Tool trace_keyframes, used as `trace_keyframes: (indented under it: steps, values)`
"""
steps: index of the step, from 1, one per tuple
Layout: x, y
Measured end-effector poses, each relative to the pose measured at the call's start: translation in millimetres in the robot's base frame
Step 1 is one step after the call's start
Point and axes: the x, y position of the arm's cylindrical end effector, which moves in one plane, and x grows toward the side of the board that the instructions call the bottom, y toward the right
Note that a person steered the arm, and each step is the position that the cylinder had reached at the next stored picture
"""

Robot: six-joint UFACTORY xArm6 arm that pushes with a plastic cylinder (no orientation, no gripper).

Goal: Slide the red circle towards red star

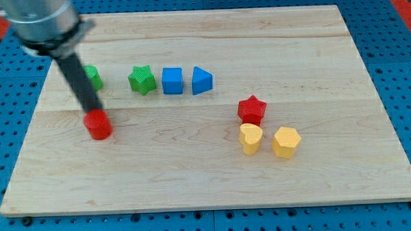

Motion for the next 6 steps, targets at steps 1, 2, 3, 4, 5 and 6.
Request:
trace_keyframes:
  steps: [1,2,3,4,5,6]
  values:
    - [9,12]
    - [9,-51]
    - [33,-86]
    - [48,-34]
    - [41,17]
    - [41,65]
